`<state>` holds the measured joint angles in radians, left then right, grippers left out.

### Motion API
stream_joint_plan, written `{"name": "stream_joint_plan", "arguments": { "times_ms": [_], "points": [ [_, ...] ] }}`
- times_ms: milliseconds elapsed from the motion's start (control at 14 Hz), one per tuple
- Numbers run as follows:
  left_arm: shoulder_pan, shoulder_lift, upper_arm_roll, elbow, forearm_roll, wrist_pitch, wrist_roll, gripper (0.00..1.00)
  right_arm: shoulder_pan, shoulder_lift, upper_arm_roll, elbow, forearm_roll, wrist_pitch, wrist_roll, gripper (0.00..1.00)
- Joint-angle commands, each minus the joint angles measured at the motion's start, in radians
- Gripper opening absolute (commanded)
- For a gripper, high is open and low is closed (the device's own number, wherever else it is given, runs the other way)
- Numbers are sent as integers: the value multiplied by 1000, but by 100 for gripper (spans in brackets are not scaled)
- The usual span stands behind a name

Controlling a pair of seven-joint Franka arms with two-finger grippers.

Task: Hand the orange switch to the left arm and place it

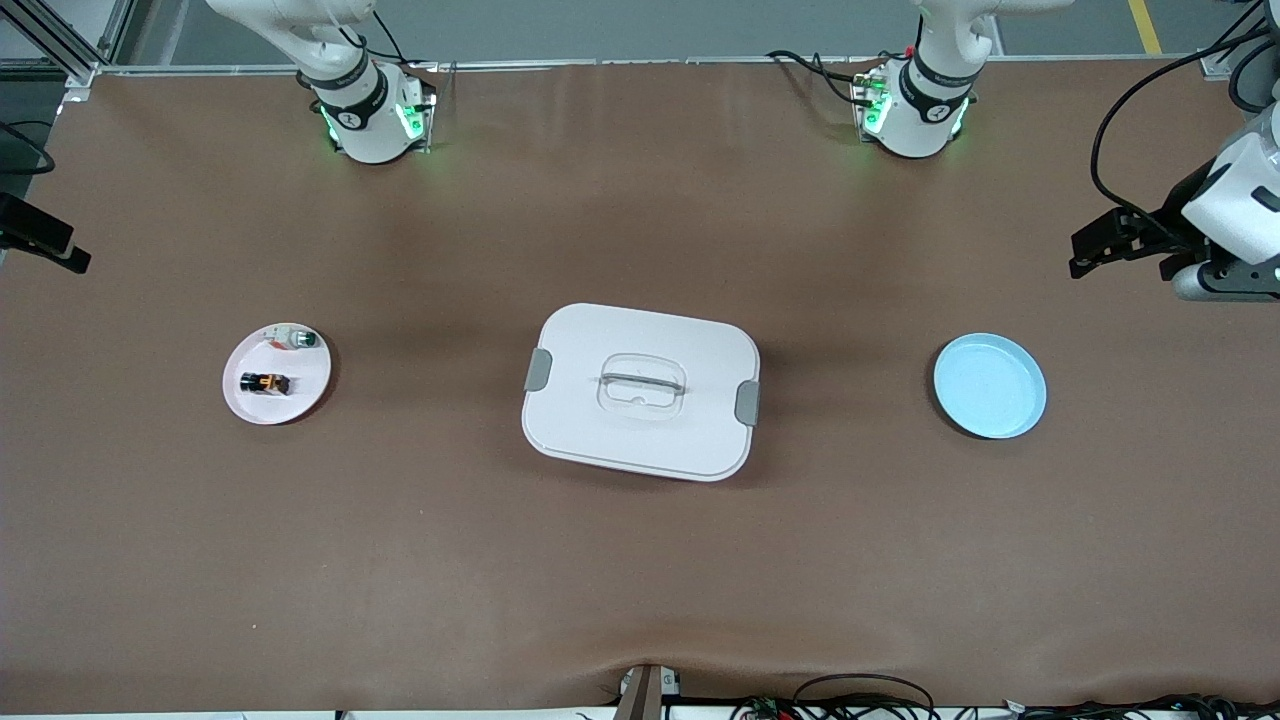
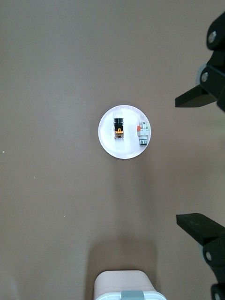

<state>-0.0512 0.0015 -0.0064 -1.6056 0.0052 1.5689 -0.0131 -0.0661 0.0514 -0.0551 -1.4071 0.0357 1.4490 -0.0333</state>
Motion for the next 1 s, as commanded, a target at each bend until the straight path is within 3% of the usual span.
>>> {"name": "stream_joint_plan", "arguments": {
  "times_ms": [0, 929],
  "points": [
    [-2, 5, 6, 15, 12, -12, 24, 100, -15, -16, 8, -6, 18, -9, -7, 100],
    [-15, -8, 0, 10, -1, -21, 5, 100, -43, -7, 8, 2, 16, -2, -14, 100]
  ]
}}
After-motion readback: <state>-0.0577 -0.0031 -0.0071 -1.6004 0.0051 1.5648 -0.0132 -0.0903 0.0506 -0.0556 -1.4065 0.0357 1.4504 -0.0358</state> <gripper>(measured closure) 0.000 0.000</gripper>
